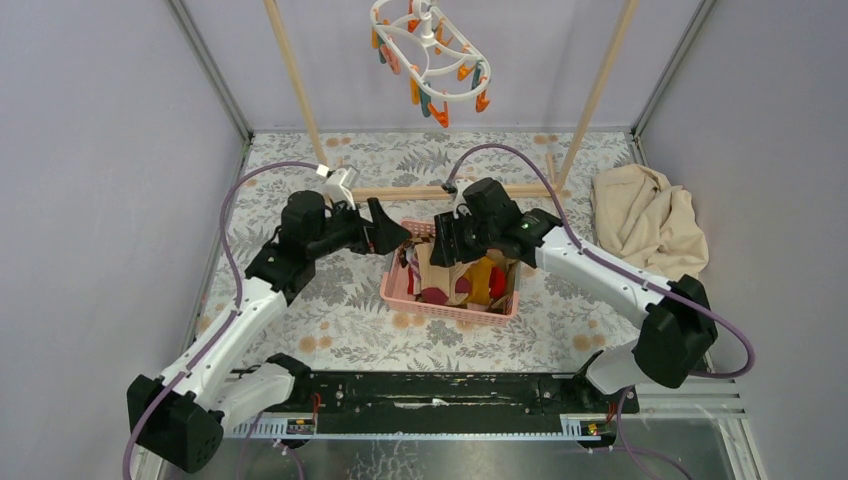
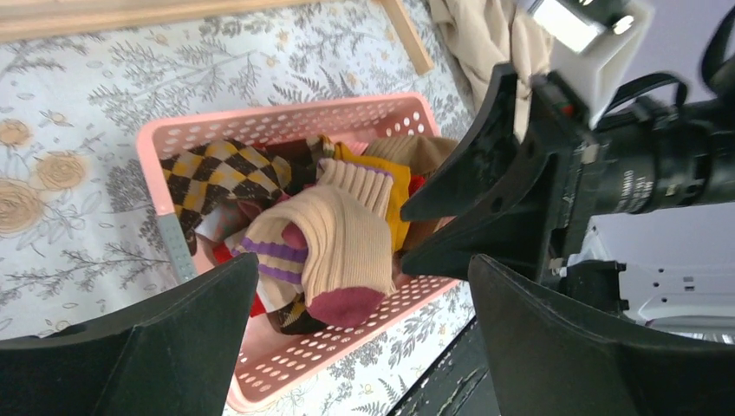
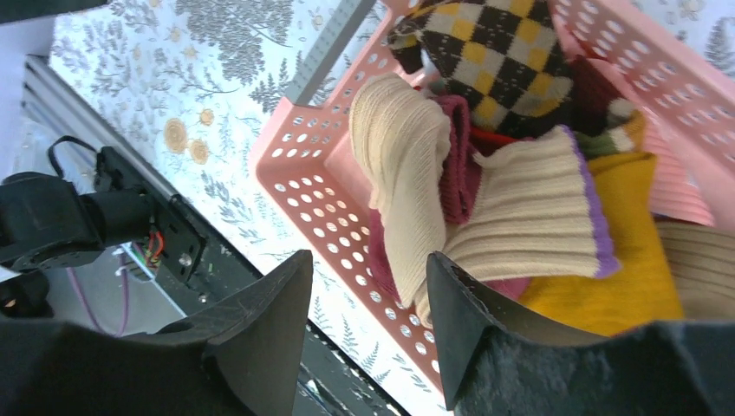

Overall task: Remove the socks clipped to the hanger
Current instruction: Place the sock in the bin, then move the bin to the center of the board.

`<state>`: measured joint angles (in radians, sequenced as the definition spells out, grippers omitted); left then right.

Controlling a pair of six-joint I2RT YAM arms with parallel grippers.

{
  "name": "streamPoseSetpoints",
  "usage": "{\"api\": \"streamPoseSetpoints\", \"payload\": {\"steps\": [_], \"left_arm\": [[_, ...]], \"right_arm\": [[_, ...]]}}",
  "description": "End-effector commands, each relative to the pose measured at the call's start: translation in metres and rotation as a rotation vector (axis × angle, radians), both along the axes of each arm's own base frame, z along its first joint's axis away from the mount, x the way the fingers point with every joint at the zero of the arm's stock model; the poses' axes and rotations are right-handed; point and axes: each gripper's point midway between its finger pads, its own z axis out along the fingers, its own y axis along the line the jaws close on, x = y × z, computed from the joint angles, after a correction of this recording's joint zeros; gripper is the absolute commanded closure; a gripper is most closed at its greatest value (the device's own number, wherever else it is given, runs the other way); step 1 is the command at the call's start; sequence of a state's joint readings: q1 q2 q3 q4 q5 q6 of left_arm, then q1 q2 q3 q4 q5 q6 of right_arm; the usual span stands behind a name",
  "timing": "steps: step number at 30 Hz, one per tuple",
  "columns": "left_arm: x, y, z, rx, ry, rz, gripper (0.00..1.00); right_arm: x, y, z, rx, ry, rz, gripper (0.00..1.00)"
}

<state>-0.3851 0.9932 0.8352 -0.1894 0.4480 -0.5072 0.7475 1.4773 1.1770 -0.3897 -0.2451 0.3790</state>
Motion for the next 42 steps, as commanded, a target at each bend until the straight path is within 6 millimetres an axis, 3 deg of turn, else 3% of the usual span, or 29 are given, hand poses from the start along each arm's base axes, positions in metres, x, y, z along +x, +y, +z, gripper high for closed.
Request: {"api": "streamPoseSetpoints", "payload": {"steps": [1, 5, 12, 23, 27, 33, 42], "left_arm": [[0.001, -0.016, 0.0, 0.035, 0.001, 0.002, 0.01], [-0.003, -0.032, -0.015, 0.103, 0.02, -0.002, 0.01], [-0.009, -0.046, -0.056, 0.236, 0.087, -0.001, 0.01], [-0.003, -0.045, -0.137, 0.418, 0.223, 0.021, 0.04], [-0.002, -0.045, -0.149, 0.436, 0.238, 0.021, 0.1], [0.0, -0.049, -0.161, 0.447, 0.257, 0.011, 0.29], [0.01, -0.047, -0.168, 0.462, 0.242, 0.052, 0.32]], "right_arm": [[-0.001, -0.019, 0.009, -0.067, -0.058, -0.027, 0.42], [-0.003, -0.037, -0.002, -0.124, -0.067, -0.08, 0.42], [-0.001, -0.065, -0.03, -0.201, -0.072, -0.196, 0.39], [0.014, -0.097, -0.071, -0.262, -0.026, -0.312, 0.38], [0.021, -0.114, -0.088, -0.295, 0.009, -0.346, 0.38], [0.038, -0.119, -0.096, -0.343, 0.0, -0.369, 0.39], [0.07, -0.113, -0.1, -0.377, -0.019, -0.371, 0.39]]}}
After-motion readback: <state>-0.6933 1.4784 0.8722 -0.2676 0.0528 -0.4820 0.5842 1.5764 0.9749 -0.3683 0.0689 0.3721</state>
